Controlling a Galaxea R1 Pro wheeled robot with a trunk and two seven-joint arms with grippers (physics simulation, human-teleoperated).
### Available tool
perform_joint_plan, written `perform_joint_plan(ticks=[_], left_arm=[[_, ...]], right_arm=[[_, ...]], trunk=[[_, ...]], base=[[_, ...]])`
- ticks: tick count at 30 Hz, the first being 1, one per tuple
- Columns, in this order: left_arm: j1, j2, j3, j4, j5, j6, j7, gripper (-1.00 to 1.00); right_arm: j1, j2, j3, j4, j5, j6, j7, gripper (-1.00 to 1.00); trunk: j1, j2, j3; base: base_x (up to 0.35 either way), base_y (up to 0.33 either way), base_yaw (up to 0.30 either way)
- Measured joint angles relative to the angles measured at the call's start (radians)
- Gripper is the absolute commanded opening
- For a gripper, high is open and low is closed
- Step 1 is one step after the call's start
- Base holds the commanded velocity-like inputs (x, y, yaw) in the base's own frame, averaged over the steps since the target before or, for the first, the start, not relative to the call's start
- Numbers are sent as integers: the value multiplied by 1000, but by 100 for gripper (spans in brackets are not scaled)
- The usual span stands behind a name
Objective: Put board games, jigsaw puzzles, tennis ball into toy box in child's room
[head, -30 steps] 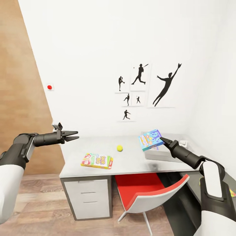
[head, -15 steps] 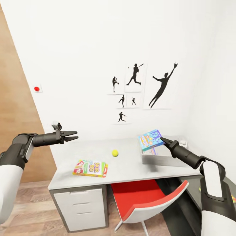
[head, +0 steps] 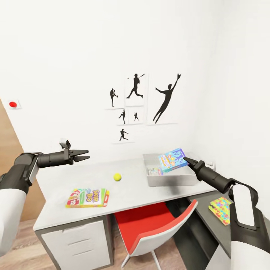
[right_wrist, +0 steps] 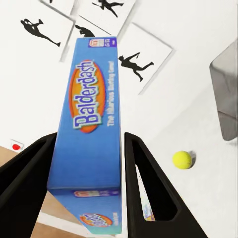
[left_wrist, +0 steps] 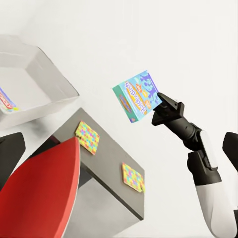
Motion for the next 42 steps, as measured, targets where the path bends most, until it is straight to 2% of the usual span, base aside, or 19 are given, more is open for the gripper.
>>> perform_joint_plan(ticks=[16,42], left_arm=[[0,0,0,0,0,0,0,100],[3,0,1,0,-1,0,0,100]], right_arm=[[0,0,-3,0,1,0,-1,-100],[1,2,-3,27,4,0,-1,-100]], trunk=[[0,-1,6],[0,-1,16]], base=[[212,-18,-277],[82,44,-277]])
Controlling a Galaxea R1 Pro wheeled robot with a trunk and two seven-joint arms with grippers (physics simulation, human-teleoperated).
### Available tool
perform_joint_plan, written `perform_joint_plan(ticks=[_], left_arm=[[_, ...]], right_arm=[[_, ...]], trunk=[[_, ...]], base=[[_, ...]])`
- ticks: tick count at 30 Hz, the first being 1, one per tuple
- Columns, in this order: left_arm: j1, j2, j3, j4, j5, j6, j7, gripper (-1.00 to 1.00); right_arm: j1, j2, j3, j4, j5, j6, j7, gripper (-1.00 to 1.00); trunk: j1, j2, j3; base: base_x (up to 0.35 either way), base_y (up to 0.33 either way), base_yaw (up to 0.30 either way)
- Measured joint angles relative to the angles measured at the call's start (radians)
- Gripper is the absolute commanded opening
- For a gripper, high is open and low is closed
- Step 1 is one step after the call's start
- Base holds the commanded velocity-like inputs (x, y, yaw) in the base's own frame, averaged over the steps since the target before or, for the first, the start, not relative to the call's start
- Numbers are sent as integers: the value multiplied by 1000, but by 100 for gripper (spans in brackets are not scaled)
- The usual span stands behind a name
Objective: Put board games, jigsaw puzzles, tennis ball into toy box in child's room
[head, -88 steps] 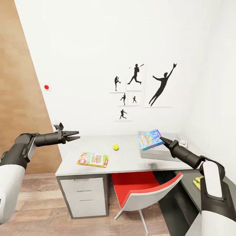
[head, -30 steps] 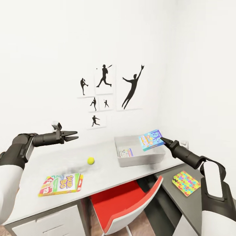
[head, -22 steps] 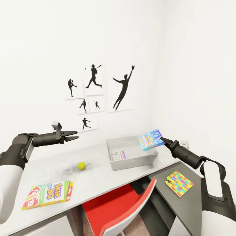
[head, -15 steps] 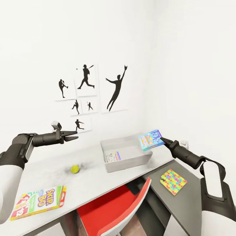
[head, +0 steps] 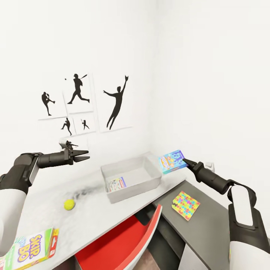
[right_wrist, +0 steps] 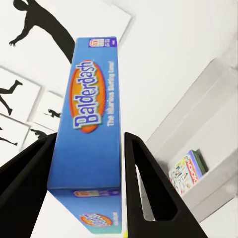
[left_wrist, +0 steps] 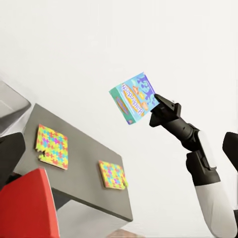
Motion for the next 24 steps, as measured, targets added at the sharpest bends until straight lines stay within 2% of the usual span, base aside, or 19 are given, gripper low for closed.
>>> perform_joint_plan(ticks=[12,24], left_arm=[[0,-1,-1,0,0,0,0,100],[2,0,0,0,1,0,0,100]], right_arm=[[0,3,5,7,-1,-1,-1,-100],[0,4,9,7,3,-1,-1,-100]], trunk=[[0,0,5],[0,0,10]], base=[[56,75,-277],[-26,91,-254]])
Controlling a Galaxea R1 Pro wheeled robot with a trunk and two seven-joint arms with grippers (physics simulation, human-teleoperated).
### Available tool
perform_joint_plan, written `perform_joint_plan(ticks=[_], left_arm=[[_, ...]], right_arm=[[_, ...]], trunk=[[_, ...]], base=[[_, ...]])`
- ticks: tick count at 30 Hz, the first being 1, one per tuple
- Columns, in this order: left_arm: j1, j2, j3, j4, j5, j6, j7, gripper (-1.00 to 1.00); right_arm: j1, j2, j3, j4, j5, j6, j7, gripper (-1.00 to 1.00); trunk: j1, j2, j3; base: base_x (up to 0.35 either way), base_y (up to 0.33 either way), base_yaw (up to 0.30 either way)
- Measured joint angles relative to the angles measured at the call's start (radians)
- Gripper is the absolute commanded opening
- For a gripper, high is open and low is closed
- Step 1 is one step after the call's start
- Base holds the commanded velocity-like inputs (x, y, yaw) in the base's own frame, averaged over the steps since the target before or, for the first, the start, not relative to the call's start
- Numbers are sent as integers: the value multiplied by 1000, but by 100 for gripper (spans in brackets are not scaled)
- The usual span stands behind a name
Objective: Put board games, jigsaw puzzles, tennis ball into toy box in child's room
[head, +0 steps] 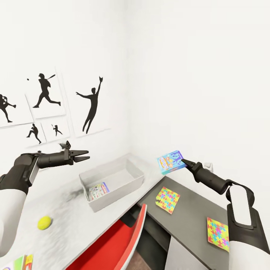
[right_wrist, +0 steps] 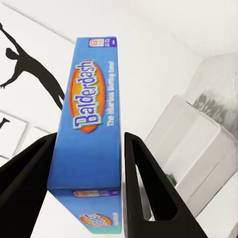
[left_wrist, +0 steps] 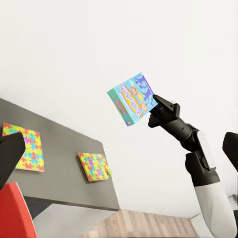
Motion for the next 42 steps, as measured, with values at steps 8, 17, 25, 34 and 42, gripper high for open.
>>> perform_joint_plan(ticks=[8,17,25,34,42], left_arm=[[0,0,0,0,1,0,0,100],[0,0,0,0,0,0,0,100],[0,0,0,0,-1,0,0,100],[0,0,0,0,-1,1,0,100],[0,0,0,0,-1,1,0,100]], right_arm=[[0,3,0,0,-3,0,0,-100],[0,2,1,0,-3,0,0,-100],[1,3,2,1,-2,0,0,-100],[1,2,2,0,0,0,1,-100],[1,-1,3,0,-1,1,1,-100]], trunk=[[0,0,-3],[0,0,-14],[0,0,-15],[0,0,-15],[0,0,-15]], base=[[-1,2,-29],[0,3,4],[4,6,108],[123,-123,14],[97,-13,0]])
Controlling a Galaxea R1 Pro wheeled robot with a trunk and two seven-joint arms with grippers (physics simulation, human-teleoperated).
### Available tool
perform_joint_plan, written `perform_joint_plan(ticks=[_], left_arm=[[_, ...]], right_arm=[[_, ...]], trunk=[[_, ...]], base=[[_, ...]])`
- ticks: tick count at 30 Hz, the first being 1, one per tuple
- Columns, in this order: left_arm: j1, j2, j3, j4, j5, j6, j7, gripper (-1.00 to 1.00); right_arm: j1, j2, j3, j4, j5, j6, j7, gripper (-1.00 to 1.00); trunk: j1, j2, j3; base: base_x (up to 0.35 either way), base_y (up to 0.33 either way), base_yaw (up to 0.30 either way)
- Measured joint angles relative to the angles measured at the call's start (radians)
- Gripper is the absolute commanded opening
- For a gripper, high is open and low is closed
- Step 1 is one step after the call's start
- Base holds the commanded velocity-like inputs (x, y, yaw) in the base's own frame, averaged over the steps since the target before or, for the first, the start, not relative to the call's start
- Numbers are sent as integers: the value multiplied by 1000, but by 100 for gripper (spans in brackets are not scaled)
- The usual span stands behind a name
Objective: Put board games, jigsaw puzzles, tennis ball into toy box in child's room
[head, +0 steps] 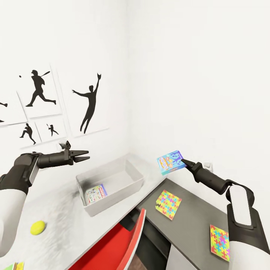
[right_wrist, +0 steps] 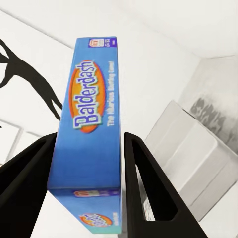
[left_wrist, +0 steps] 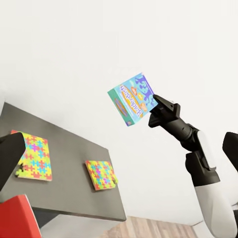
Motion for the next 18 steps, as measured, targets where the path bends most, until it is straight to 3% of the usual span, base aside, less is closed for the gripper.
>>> perform_joint_plan(ticks=[7,18], left_arm=[[0,0,0,0,1,1,0,100],[2,0,0,0,1,1,0,100]], right_arm=[[0,2,1,0,-1,0,0,-100],[0,2,2,0,2,0,-1,-100]], trunk=[[0,0,0],[0,0,0]], base=[[-42,39,17],[-5,9,257]])
